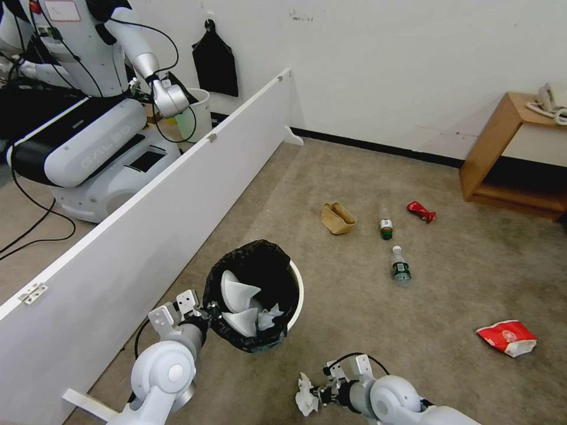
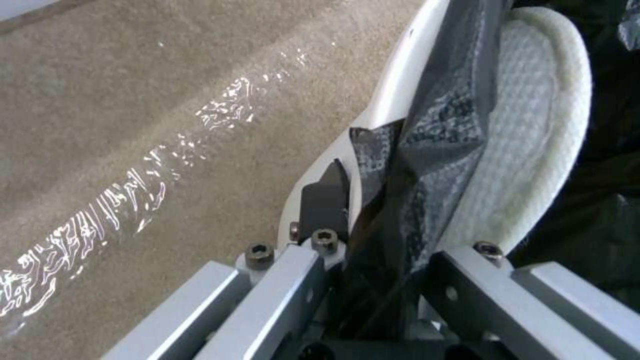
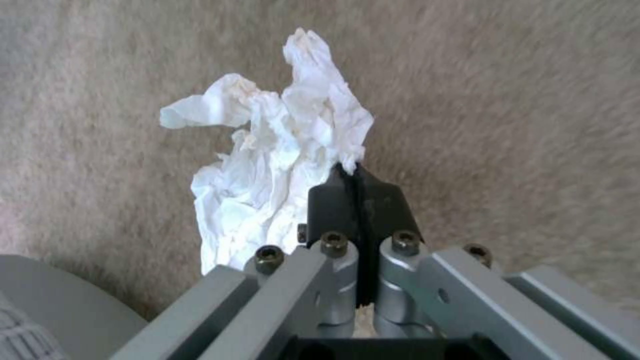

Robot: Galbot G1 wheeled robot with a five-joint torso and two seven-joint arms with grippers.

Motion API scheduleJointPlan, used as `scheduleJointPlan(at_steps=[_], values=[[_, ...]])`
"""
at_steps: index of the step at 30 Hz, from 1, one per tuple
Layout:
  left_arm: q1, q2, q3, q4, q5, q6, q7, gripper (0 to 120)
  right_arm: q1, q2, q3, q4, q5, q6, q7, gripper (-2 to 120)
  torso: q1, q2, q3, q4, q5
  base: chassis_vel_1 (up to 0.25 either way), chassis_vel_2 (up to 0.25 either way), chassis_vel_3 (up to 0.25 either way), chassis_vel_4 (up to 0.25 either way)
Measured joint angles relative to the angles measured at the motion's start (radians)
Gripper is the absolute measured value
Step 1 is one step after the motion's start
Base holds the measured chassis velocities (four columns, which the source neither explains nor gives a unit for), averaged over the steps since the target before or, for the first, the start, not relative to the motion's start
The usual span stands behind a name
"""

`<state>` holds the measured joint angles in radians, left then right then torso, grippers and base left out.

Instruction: Pick up the trash bin, then pick up the garbage from the floor and place it into the trash bin.

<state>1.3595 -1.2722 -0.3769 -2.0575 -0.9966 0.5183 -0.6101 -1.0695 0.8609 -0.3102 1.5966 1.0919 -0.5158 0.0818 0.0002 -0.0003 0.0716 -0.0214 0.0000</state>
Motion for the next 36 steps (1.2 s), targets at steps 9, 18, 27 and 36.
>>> scheduleJointPlan(at_steps=[9, 18, 27, 36], values=[[-0.008, 0.010, 0.008, -0.001, -0.002, 0.002, -0.001, 2, -0.005, -0.034, 0.039, 0.041, 0.015, 0.003, 0.007, 0, 0.000, 0.000, 0.000, 0.0001, -0.0001, 0.000, 0.000, 0.000, 0.000], [-0.015, 0.020, 0.014, -0.002, -0.009, 0.003, -0.003, 2, -0.016, -0.051, 0.070, 0.063, 0.025, 0.005, 0.011, 0, 0.000, 0.000, 0.000, 0.0001, -0.0001, 0.000, 0.000, 0.000, 0.000], [-0.026, 0.028, 0.029, 0.003, -0.012, 0.003, -0.004, 2, -0.032, -0.083, 0.105, 0.096, 0.038, 0.006, 0.016, 0, 0.000, 0.000, 0.000, 0.0001, -0.0001, 0.000, 0.000, 0.000, 0.000], [-0.047, 0.040, 0.052, 0.015, -0.014, 0.003, -0.004, 2, -0.086, -0.153, 0.189, 0.166, 0.055, 0.007, 0.025, 0, 0.000, 0.000, 0.000, 0.0000, 0.0000, 0.000, 0.000, 0.000, 0.000]])
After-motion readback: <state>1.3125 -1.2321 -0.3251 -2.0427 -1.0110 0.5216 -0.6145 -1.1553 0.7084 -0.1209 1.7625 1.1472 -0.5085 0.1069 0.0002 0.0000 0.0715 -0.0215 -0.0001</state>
